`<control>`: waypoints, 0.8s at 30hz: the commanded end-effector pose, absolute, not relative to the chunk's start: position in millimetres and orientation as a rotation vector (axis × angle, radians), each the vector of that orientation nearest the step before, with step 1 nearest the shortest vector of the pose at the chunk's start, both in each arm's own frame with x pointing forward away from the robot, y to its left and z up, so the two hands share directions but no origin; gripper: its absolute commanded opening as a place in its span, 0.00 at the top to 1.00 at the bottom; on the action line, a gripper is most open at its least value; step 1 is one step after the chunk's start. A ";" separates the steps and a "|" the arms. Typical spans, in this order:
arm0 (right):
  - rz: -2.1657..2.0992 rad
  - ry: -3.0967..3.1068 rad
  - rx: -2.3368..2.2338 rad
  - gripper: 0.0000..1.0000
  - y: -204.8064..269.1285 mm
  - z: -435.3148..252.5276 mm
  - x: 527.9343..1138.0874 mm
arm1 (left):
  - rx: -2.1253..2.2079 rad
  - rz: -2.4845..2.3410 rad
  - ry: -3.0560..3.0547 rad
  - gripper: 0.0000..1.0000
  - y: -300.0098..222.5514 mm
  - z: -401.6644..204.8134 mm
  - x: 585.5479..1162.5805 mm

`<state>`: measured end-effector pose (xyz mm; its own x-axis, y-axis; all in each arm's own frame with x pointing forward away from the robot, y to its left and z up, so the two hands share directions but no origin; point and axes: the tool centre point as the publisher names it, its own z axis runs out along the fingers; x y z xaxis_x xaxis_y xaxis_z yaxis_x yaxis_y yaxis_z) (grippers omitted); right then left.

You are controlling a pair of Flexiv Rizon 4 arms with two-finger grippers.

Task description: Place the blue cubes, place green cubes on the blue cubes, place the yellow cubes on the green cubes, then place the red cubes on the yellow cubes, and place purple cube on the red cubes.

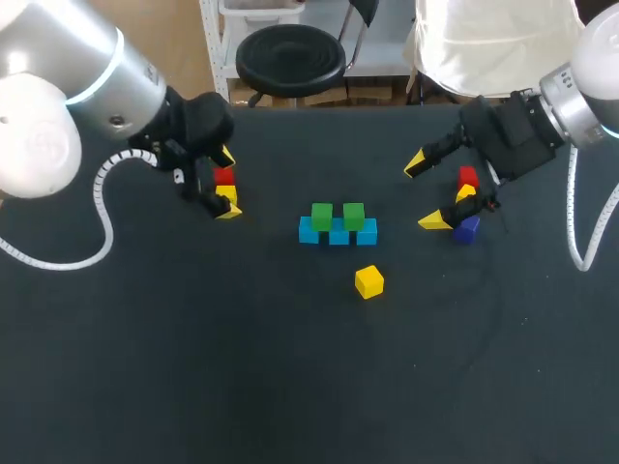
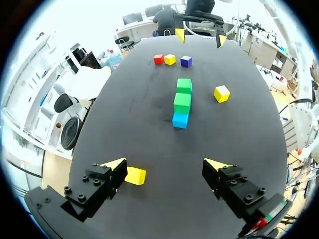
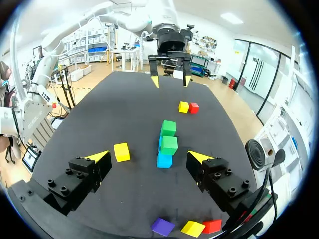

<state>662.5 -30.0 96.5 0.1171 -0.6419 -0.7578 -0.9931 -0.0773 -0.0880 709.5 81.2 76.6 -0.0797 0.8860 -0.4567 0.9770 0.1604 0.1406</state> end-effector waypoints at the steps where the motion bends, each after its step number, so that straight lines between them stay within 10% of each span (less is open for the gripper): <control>1: 0.739 1.587 -1.788 0.00 -30.2 96.4 662.3 | 1.765 -0.284 2.000 0.00 83.2 76.4 708.3; 24: 0.739 1.587 -1.788 0.00 -30.2 96.4 662.3 | 1.818 -0.265 2.045 0.00 91.4 61.3 756.1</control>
<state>662.5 -30.0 96.5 0.1170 -0.6419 -0.7578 -0.9931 -0.0773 -0.0880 751.7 93.3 59.8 -0.0816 0.9065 -0.4142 0.9812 0.1459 0.1260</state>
